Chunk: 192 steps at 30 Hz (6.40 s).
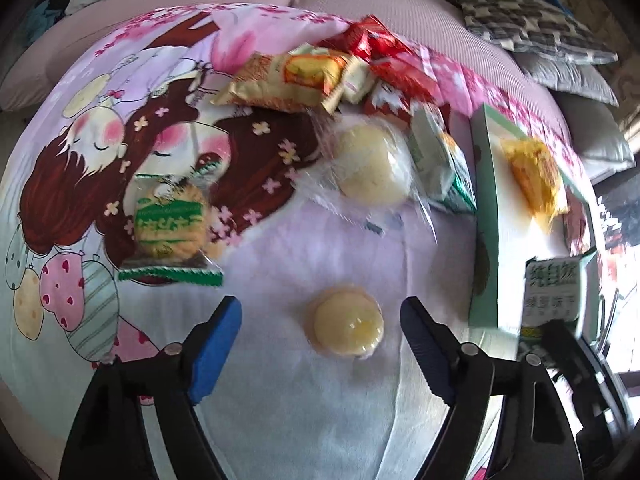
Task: Organize snacks
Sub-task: 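Grasp the round custard cup with the left tool while the right tool holds the green pack, then lower the custard cup and green pack into the tray and open both tools, then withdraw both tools from the tray back toward the snack pile, then grasp the green-wrapped cookie pack with the left tool while the right tool grasps the white-green biscuit box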
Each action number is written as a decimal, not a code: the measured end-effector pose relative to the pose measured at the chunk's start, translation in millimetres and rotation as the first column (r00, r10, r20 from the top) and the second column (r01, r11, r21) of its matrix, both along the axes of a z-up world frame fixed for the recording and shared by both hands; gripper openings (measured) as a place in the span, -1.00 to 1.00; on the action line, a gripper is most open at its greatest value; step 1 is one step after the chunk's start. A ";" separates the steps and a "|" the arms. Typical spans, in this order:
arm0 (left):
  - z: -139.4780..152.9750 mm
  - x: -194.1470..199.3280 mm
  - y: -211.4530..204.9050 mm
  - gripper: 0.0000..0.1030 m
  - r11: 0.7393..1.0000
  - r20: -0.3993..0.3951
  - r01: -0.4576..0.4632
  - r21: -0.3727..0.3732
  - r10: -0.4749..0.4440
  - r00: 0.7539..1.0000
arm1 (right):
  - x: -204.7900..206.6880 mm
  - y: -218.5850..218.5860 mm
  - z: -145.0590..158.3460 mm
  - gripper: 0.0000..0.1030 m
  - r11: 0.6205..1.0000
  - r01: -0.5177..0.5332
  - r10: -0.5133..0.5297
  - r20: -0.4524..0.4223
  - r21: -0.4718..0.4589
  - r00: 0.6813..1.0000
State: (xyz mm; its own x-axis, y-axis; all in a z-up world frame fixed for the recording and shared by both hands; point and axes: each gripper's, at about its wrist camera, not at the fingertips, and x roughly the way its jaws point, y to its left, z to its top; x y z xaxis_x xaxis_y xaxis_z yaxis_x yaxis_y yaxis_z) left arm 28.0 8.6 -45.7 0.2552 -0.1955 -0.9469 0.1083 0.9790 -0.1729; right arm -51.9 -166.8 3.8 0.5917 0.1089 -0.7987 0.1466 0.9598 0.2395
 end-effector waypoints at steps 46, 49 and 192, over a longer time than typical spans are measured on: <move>53.8 -25.9 -71.0 -0.06 0.975 0.305 0.211 0.074 -0.223 0.926 | -21.5 -63.3 14.0 -0.48 0.974 0.219 -0.222 0.056 0.060 0.973; 59.4 -27.6 -86.1 -0.06 0.965 0.341 0.250 0.077 -0.261 0.903 | -27.4 -84.3 15.6 -0.48 0.955 0.296 -0.298 0.055 0.031 0.953; 32.8 59.2 81.0 0.83 0.964 0.133 -0.266 0.026 0.260 0.956 | 20.9 -29.3 -16.6 1.00 0.998 0.052 -0.052 -0.018 -0.026 0.998</move>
State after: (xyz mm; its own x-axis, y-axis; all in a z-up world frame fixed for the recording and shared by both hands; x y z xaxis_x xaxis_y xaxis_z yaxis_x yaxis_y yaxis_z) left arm 87.2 89.6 -13.0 0.4111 -0.0646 -0.9093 -0.1357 0.9820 -0.1311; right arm -31.0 -196.2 -12.8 0.5812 0.0578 -0.8117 0.2008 0.9564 0.2119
